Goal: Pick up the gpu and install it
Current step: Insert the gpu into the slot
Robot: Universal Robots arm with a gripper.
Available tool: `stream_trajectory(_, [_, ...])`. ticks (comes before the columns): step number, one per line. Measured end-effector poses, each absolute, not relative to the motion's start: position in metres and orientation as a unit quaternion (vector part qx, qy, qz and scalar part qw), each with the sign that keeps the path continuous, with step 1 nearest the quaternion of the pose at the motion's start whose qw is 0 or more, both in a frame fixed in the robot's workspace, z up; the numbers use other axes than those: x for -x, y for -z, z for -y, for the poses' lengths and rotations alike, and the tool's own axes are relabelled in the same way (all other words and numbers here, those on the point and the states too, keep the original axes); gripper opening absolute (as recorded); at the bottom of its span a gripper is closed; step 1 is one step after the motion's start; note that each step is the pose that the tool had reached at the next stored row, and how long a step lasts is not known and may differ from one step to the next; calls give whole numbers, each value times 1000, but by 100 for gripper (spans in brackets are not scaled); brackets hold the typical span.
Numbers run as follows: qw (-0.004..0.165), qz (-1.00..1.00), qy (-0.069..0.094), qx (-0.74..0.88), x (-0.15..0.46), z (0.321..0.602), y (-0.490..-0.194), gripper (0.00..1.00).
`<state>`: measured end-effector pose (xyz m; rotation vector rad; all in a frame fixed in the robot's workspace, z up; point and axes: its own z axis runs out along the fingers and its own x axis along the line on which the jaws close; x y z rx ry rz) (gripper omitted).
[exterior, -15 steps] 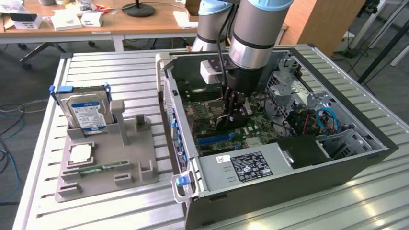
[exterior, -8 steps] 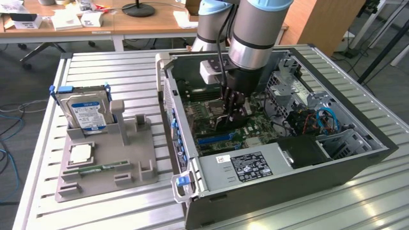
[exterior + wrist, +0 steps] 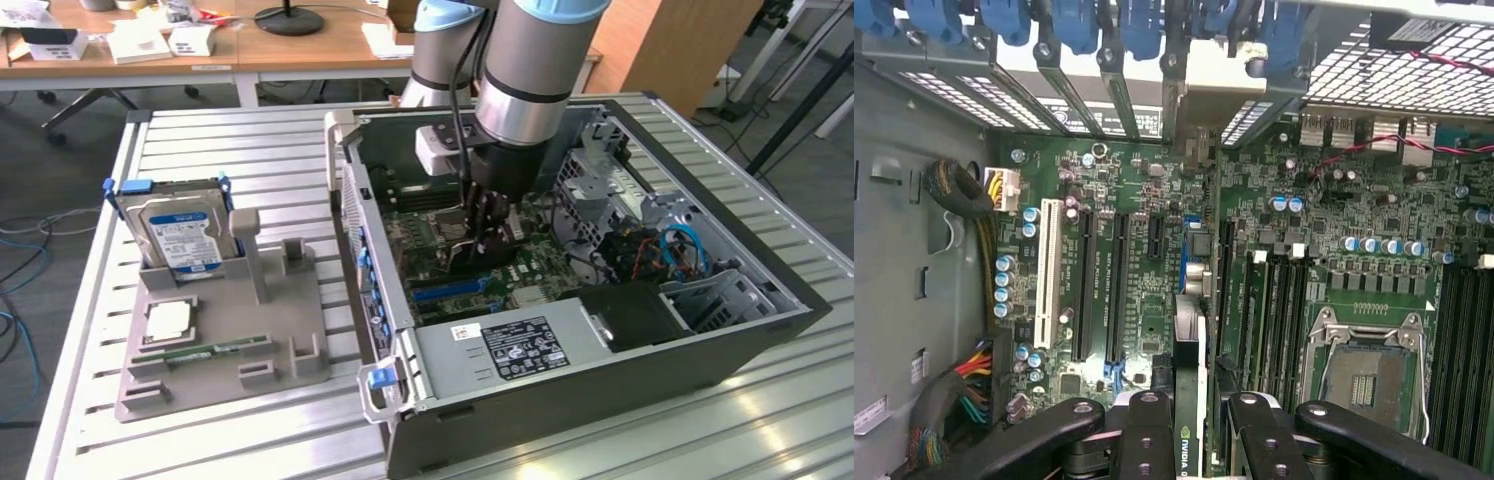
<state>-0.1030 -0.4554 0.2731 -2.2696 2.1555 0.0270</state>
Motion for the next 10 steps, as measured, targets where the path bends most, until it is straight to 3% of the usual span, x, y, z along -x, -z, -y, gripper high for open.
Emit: stream_trajectory(10, [6, -689, -9, 725, 103, 457, -273, 26])
